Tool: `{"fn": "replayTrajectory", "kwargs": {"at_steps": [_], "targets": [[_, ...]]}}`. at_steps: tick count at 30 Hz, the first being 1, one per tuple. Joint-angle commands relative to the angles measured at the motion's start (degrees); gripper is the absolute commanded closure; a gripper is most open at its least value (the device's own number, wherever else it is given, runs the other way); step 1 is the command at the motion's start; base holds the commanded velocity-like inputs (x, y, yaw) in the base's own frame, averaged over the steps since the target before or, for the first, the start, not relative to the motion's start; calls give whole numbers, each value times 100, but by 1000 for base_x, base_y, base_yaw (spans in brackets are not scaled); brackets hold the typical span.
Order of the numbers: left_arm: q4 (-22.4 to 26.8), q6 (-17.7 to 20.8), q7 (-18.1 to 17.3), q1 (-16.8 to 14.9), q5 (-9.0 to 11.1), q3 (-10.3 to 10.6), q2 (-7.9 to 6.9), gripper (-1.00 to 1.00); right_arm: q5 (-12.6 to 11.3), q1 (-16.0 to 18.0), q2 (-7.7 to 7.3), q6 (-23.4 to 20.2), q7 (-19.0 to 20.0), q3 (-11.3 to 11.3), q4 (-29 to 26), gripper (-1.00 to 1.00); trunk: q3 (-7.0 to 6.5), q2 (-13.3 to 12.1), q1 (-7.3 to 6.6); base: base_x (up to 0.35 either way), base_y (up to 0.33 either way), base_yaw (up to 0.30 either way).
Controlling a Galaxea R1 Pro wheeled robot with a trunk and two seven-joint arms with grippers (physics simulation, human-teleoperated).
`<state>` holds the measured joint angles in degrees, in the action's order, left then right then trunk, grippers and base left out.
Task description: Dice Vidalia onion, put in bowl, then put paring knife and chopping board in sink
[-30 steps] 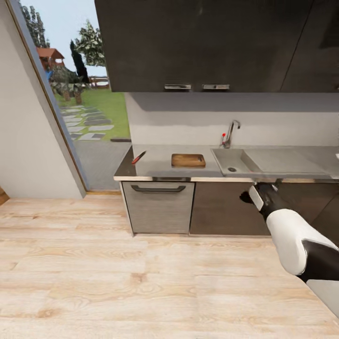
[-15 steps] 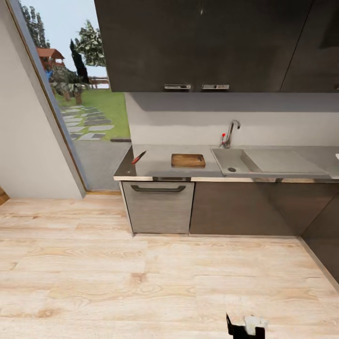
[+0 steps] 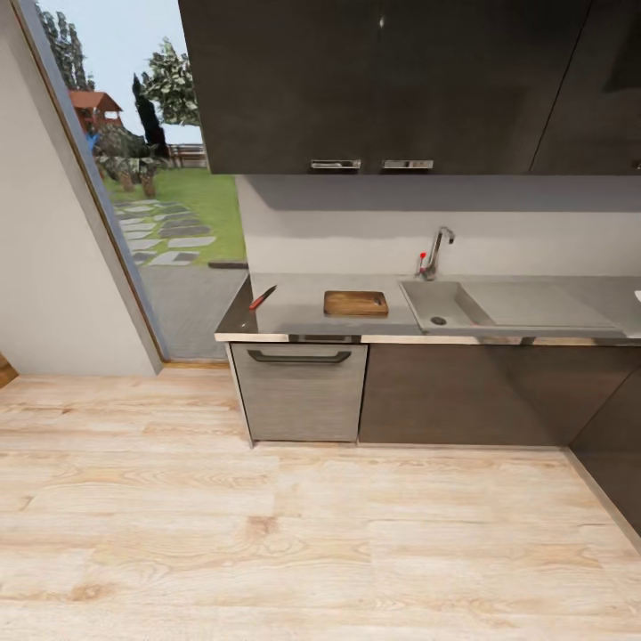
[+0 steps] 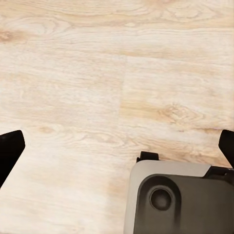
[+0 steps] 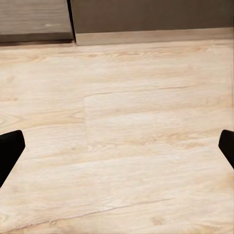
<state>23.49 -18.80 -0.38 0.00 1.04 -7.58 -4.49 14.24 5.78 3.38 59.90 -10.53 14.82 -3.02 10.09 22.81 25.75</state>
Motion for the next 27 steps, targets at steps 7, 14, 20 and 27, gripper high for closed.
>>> {"fn": "replayTrajectory", "kwargs": {"at_steps": [7, 14, 20, 27], "targets": [[6, -9, 0, 0, 10, -6, 5, -100, 44, 2, 4, 10, -54, 30, -5, -100, -7, 10, 3, 0, -7, -70], [6, -9, 3, 0, 10, -6, 6, -100, 44, 2, 4, 10, -54, 38, -5, -100, -51, 10, 3, 0, -217, -196], [6, -9, 3, 0, 12, -6, 9, -100, 44, 2, -4, 10, -54, 39, -5, -100, -90, 10, 3, 0, -289, -204], [6, -1, 3, 0, 19, -6, 8, -100, 44, 2, -1, 10, -54, 39, -5, -100, -136, 10, 3, 29, -308, -204]]}}
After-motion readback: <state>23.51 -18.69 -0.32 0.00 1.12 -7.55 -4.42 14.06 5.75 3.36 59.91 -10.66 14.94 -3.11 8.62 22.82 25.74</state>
